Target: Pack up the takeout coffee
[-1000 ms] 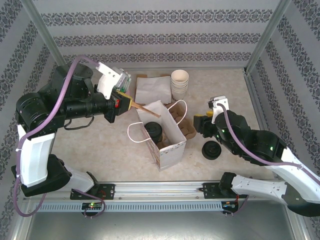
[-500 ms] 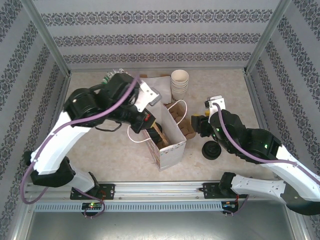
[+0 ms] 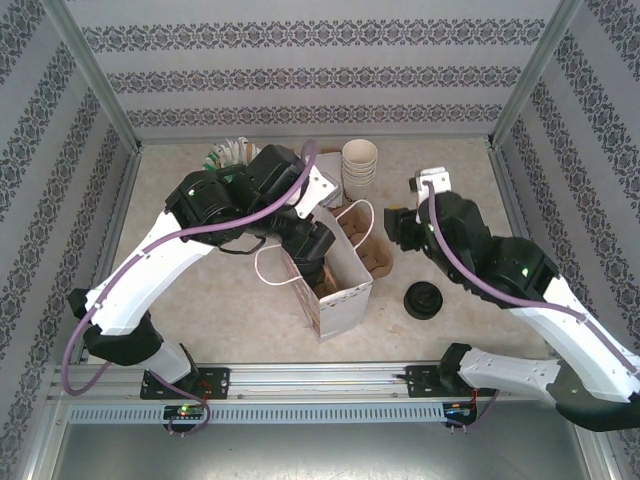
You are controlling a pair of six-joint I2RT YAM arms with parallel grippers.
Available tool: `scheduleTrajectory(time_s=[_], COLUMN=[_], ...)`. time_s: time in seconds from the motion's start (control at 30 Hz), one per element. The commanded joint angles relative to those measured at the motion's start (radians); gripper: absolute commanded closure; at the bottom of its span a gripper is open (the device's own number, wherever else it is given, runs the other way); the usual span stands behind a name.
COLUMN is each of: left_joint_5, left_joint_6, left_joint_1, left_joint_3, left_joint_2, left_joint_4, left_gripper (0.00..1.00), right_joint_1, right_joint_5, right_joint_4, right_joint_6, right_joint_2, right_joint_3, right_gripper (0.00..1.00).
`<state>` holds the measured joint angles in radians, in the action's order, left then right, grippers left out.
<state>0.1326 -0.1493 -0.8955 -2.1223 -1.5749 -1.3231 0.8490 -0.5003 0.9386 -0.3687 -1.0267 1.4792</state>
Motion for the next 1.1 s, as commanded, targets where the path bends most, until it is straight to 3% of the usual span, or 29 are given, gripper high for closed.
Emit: scheduleTrajectory(time_s=[0.0, 0.2, 0.37, 0.6, 0.87, 1.07], left_joint_5=[-0.090, -0.009, 0.027, 0.018, -0.008, -0.025], left_joint_6=[0.005, -0.100, -0.183, -0.264, -0.294, -0.312], left_joint_1=[0.069, 0.293, 0.416, 0.447, 0.447, 0.447], left_joint_3=[0.048, 0.389, 0.645, 0.867, 0.979, 1.052], left_joint_2=[0.085, 0.340, 0.526, 0.667, 0.741, 0.787], left_joint_4=[0.101, 0.386, 0.521, 0.582, 0.595, 0.617], left_gripper=[0.44, 0.46, 0.46, 0.45, 0.44, 0.44], right_joint_1=[-0.069, -0.281, -0.341, -0.349, -0.355, -0.352], right_joint_5=[0.125, 0.483, 0.642, 0.719, 0.732, 0.756], right_joint_4=[0.008, -0.025, -0.028, 0.057, 0.120, 0.116], right_joint_6=[0.090, 0.123, 0.209, 0.345, 0.397, 0.397], right_joint_2=[-0.084, -0.305, -0.548, -0.894, -1.177, -1.243], right_joint_3=[0.107, 0.292, 0.478, 0.789, 1.102, 1.099], right_gripper=[0.45, 0.45, 0.45, 0.44, 0.46, 0.46])
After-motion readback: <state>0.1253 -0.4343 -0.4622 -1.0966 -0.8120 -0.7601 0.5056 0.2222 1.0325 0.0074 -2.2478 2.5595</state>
